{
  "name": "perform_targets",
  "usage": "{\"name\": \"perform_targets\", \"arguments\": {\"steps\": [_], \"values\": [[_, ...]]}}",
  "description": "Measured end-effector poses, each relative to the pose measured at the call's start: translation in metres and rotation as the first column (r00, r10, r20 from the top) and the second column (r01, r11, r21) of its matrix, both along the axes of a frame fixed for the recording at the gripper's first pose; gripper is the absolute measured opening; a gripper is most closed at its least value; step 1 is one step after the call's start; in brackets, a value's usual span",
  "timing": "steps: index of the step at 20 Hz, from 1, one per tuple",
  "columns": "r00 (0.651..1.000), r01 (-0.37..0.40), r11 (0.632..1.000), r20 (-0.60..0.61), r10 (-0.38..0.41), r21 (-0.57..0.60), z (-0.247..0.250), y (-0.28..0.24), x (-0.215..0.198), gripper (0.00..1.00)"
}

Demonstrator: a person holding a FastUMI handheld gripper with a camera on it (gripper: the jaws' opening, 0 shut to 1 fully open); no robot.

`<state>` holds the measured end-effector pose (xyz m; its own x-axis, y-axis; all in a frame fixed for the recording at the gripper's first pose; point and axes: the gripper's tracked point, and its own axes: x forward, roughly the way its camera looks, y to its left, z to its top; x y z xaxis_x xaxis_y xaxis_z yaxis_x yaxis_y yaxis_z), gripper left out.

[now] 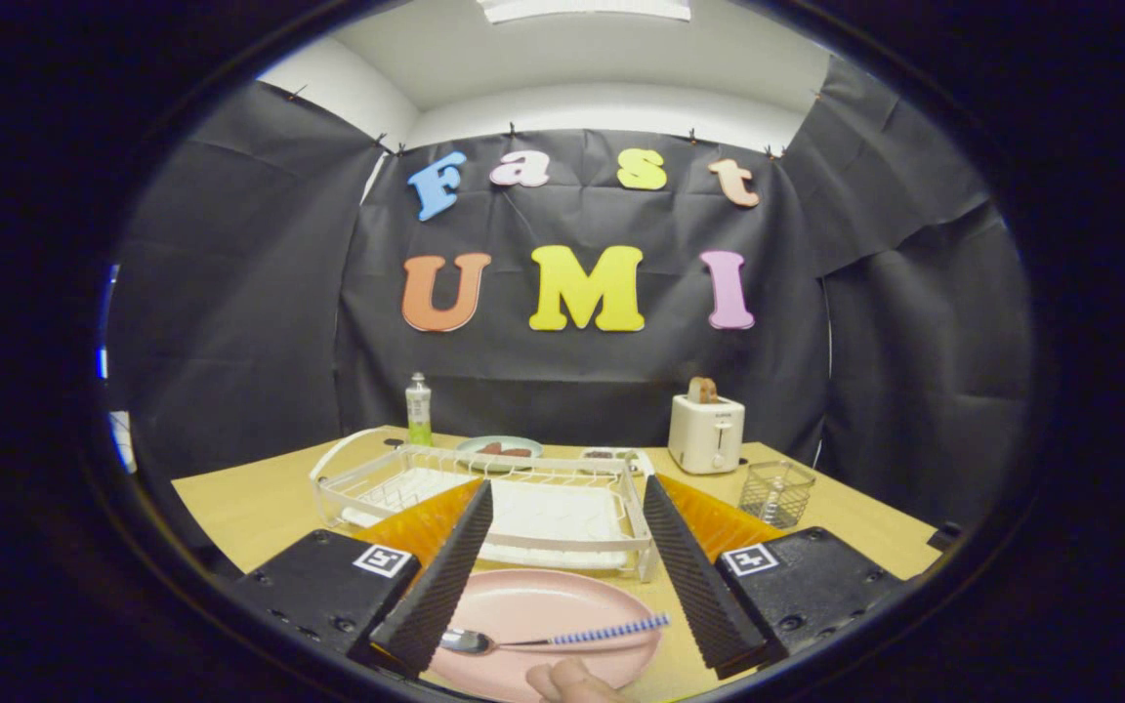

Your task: Take the plate from the dish rack, then take the spoon from the basket and place it into the plate.

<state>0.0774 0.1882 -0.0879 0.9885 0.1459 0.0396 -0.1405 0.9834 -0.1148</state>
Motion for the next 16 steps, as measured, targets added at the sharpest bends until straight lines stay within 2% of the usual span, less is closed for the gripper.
{"name": "perform_targets", "arguments": {"steps": [1,8,16], "values": [[1.000,0.002,1.000,0.004,-0.002,0.000,0.008,-0.003,-0.005,1.00],[0.997,0.025,1.000,0.068,-0.025,-0.004,0.072,-0.029,-0.062,1.00],[0.996,0.083,0.996,0.032,-0.084,0.038,0.102,-0.075,-0.104,1.00]]}}
